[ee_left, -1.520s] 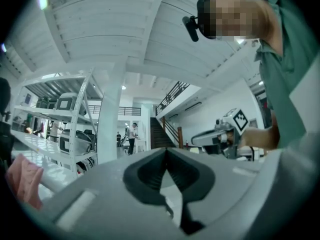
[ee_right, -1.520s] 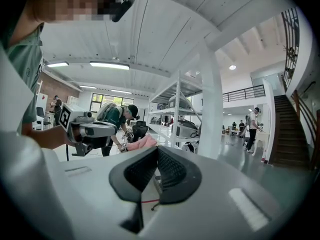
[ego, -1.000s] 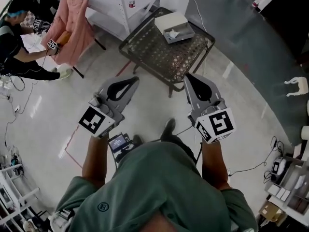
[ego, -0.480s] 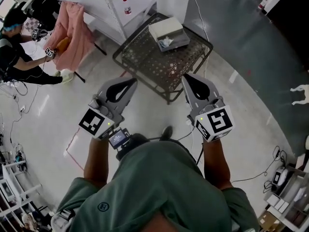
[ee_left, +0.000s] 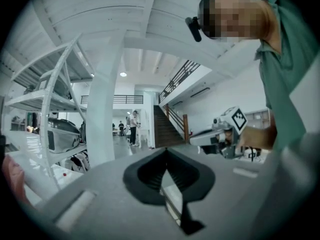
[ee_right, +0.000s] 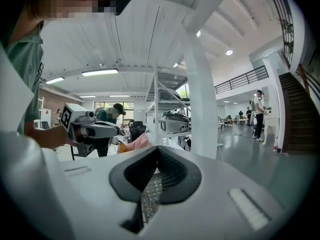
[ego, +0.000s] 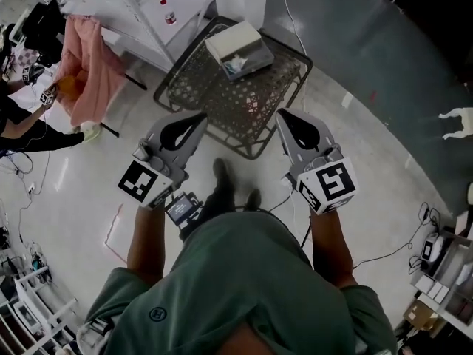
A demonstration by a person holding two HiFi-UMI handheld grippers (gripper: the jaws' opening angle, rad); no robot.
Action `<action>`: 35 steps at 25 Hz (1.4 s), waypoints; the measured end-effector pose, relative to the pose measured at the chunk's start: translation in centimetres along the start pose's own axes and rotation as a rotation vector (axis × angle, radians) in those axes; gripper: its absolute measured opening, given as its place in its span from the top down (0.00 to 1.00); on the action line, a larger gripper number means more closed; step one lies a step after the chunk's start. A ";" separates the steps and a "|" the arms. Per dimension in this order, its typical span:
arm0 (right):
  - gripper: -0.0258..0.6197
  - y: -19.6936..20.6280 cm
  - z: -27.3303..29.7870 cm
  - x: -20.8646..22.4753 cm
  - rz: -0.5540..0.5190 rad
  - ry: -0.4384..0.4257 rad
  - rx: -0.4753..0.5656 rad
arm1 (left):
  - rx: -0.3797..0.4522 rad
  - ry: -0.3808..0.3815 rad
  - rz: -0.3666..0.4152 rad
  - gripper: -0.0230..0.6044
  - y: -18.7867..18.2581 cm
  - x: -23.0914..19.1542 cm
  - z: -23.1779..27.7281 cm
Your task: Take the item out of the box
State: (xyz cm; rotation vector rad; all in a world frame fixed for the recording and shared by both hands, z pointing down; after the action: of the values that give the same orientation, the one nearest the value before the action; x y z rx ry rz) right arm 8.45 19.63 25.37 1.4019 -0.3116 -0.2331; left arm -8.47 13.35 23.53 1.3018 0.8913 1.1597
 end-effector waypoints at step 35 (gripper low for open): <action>0.95 -2.7 19.2 14.8 -0.046 0.017 -0.092 | 0.072 0.061 -0.063 0.96 3.2 -21.2 16.1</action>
State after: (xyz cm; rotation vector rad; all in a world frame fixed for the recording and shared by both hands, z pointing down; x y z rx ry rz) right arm 15.71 -3.68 26.49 1.3205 -0.2519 -0.2695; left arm 1.70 -11.30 25.84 1.2930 1.0195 1.1324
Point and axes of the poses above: the fingertips, and each gripper's own axes: z forward along the fingers, x to its right, y out of its underside, the point moved 4 cm from there along -z, backward along the fingers, and after that the axes turned 3 degrees about z, right-handed, at the moved point
